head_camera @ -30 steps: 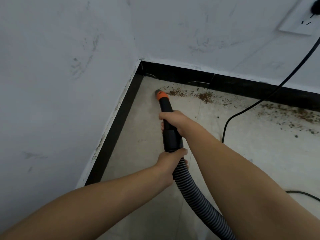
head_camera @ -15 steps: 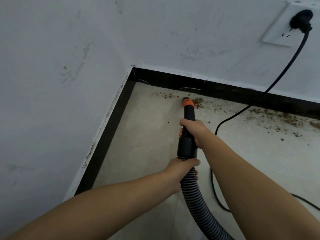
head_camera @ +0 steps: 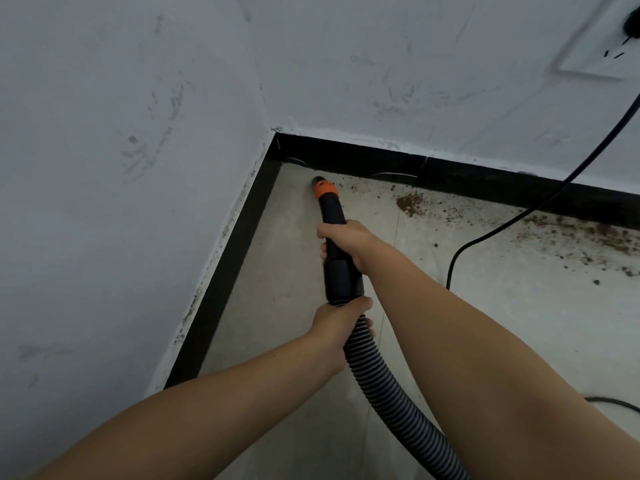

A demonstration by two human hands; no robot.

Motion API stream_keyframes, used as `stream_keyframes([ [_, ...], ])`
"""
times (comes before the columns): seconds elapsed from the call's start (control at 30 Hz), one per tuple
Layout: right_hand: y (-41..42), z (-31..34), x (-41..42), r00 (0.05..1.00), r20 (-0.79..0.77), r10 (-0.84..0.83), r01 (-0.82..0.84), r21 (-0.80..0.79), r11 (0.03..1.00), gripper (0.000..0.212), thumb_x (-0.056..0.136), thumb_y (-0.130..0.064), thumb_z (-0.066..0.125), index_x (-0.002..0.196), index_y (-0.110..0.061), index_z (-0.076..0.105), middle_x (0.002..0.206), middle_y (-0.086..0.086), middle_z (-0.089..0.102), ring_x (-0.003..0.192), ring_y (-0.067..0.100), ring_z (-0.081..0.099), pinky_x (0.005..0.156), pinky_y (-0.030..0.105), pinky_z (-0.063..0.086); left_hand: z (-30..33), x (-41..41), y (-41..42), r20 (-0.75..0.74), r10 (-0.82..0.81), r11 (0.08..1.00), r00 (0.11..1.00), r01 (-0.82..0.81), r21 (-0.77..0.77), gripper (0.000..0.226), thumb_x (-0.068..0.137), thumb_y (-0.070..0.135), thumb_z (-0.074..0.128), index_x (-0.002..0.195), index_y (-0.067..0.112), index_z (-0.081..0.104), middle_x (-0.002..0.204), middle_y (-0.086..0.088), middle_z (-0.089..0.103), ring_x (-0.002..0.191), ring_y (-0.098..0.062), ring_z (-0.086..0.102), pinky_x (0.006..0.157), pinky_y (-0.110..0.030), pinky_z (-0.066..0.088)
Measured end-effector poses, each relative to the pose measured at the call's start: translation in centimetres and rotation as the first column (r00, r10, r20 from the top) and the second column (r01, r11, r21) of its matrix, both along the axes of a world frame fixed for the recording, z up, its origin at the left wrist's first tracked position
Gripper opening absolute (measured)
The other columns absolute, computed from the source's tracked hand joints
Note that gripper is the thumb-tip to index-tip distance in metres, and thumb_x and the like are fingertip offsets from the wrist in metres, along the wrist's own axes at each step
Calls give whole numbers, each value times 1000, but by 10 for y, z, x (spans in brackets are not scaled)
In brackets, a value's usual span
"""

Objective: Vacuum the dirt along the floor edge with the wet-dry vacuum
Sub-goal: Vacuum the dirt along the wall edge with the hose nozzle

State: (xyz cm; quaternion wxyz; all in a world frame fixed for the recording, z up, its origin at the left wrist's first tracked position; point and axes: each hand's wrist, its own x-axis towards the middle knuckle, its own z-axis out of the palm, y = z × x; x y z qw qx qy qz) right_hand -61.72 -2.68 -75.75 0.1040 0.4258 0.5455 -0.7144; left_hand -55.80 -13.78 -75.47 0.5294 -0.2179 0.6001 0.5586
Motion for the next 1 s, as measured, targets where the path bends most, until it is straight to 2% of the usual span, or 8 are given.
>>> stream_keyframes([
  [0.17, 16, -4, 26, 986, 27, -162, 162, -17, 987, 17, 87, -6, 59, 101, -4, 49, 65, 9, 53, 49, 20, 52, 49, 27, 49, -1, 11, 5, 6, -116, 993, 993, 116, 16, 14, 85, 8, 68, 94, 3, 58, 65, -10, 58, 51, -19, 55, 45, -23, 50],
  [0.37, 39, -12, 58, 950, 52, -307, 306, 17, 952, 20, 87, -6, 60, 102, -5, 48, 64, 10, 54, 50, 21, 52, 55, 32, 50, -4, 27, 22, 27, -217, 976, 976, 216, 29, 19, 84, 11, 70, 97, 5, 58, 66, -8, 61, 51, -17, 58, 49, -25, 51],
  [0.53, 43, -3, 38, 982, 49, -181, 178, 44, 983, 18, 88, -6, 60, 101, -5, 47, 65, 9, 53, 50, 20, 52, 51, 29, 50, -2, 21, 31, 34, -143, 988, 989, 141, 69, 12, 86, 10, 67, 92, 5, 57, 64, -8, 58, 52, -18, 56, 46, -22, 51],
  [0.8, 30, -3, 10, 1000, 23, 5, -6, 52, 999, 24, 87, -4, 58, 108, -3, 46, 68, 10, 54, 51, 18, 53, 47, 24, 49, -11, 10, 30, 39, -33, 998, 999, 31, 49, 15, 85, 12, 68, 93, 5, 58, 64, -7, 60, 52, -18, 57, 52, -25, 51],
  [0.9, 30, -4, 5, 1000, 17, 4, -5, 47, 999, 24, 87, -4, 59, 107, -3, 46, 68, 10, 54, 52, 18, 54, 49, 26, 50, -15, 6, 32, 21, -16, 999, 1000, 15, 43, 16, 85, 13, 70, 95, 5, 60, 68, -8, 62, 57, -20, 59, 58, -30, 52],
  [1.0, 38, -7, 12, 999, 18, -49, 48, 62, 997, 23, 87, -5, 59, 106, -3, 47, 68, 10, 54, 50, 19, 53, 49, 27, 50, -14, 8, 36, 36, -65, 996, 997, 63, 59, 15, 85, 12, 69, 93, 5, 58, 62, -8, 60, 49, -18, 57, 51, -26, 52],
])
